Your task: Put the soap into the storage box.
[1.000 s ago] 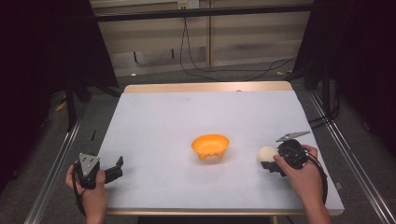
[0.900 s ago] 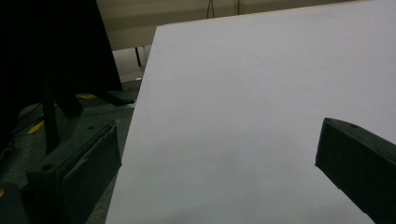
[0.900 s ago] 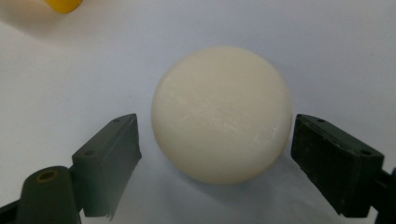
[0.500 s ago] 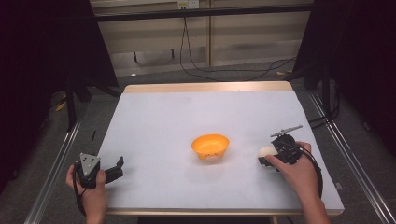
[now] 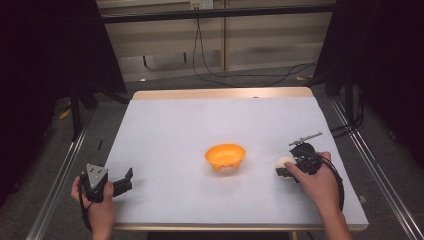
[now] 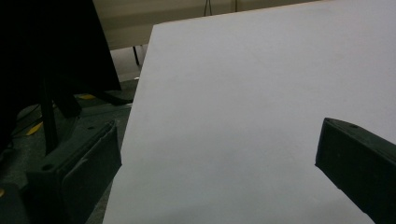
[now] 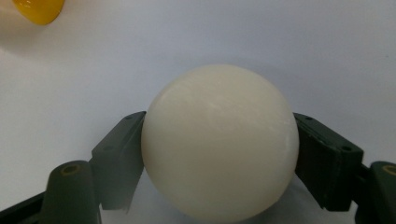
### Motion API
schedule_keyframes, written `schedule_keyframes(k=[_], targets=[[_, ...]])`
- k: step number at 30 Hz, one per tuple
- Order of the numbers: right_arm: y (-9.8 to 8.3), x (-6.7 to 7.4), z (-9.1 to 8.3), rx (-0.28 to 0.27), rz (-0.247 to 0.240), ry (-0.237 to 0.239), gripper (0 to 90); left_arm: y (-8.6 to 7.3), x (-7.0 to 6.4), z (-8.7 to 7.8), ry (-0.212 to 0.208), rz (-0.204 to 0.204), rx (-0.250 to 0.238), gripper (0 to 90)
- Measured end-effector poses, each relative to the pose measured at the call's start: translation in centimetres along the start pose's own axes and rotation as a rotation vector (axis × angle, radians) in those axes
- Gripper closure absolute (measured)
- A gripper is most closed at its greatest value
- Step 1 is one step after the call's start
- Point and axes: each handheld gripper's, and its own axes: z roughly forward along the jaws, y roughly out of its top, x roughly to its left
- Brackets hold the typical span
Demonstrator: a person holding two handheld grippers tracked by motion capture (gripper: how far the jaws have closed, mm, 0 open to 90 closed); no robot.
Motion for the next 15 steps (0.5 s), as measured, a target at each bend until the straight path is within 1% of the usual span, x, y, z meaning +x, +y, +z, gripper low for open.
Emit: schedule_keyframes(k=[1, 2, 5, 7, 9, 12, 15], targets=[[0.01, -0.06, 0.01, -0.001, -0.002, 0.003, 24.0, 0.0, -0.01, -0.01, 0.001, 0.0, 0.0, 0.0], [0.05, -0.04, -0.03, 0.003, 0.007, 0.008, 24.1, 0.0, -0.01, 0.0, 0.001, 0.001, -0.001, 0.0], [0.17, 0.09, -0.04, 0.005, -0.019, 0.003, 24.1, 0.0, -0.01, 0.0, 0.001, 0.001, 0.001, 0.0], [0.28, 0.1, -0.16, 0.003, -0.032, 0.013, 24.1, 0.01, -0.02, 0.01, 0.0, 0.002, 0.001, 0.0], [0.35, 0.19, -0.24, 0.0, -0.029, 0.011, 24.1, 0.01, -0.03, 0.01, 0.001, 0.003, 0.001, 0.0], [0.61, 0.32, -0.56, -0.004, -0.039, 0.004, 24.2, 0.0, -0.05, 0.01, 0.0, 0.003, -0.001, 0.0], [0.84, 0.43, -0.87, -0.018, -0.039, 0.017, 24.2, 0.01, -0.03, 0.01, 0.0, 0.002, 0.001, 0.0]])
